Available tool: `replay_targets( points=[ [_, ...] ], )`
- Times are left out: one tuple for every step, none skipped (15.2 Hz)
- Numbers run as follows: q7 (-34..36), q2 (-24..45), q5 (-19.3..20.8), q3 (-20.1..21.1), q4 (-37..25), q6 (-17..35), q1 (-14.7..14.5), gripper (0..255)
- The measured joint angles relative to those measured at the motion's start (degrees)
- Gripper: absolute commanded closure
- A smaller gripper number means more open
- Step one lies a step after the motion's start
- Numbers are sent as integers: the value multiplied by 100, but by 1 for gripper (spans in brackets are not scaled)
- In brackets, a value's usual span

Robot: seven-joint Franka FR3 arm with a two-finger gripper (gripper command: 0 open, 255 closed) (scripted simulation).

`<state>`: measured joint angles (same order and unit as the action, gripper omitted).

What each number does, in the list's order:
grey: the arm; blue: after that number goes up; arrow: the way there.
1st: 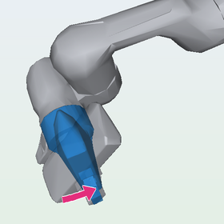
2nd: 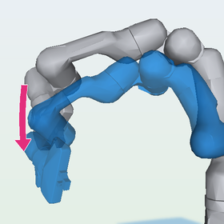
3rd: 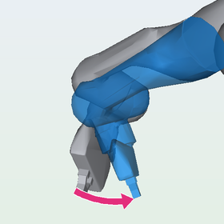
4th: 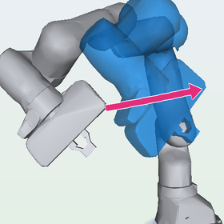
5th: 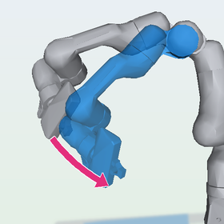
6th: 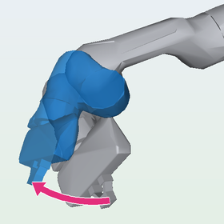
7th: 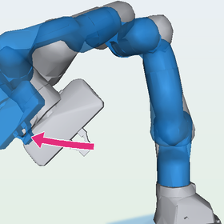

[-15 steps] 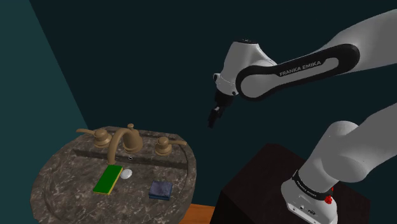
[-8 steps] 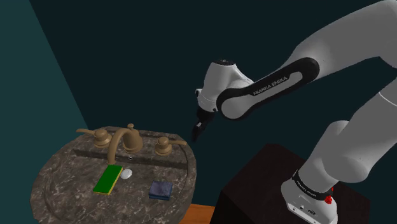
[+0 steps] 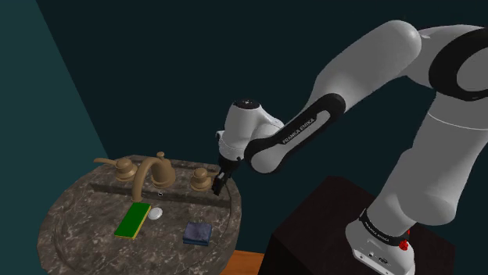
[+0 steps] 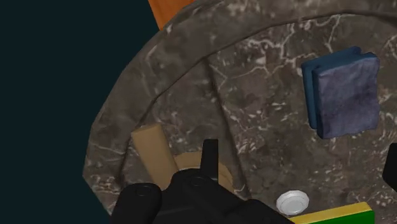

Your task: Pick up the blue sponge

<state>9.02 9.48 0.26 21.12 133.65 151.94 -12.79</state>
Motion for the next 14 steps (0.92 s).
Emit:
replay_targets(
  points=[
    [85,214,127,-19,-102,109,-63,0],
    [202,415,254,-37,-210,200,-155,0],
    [329,636,392,-70,-364,267,-265,0],
    [403,830,499,-105,-490,333,-349,0],
    [511,1020,606,-143,-636,380,-465,0],
    [569,1186,685,-171,-789,396,-553,0],
    [621,1413,784,-227,-951,468,-643,0],
    [707,1640,878,-281,-1155,492,-773,0],
    [752,1846,952,-325,-1328,530,-872,0],
    [807,2025,1015,-364,-1479,565,-977,0],
    [830,2209,1062,-391,-1679,554,-1064,0],
    [842,2351,1102,-412,-1779,604,-1127,0],
    [884,2587,1165,-467,-1986,648,-1241,0],
    [912,2806,1212,-506,-2194,664,-1344,0]
  ],
)
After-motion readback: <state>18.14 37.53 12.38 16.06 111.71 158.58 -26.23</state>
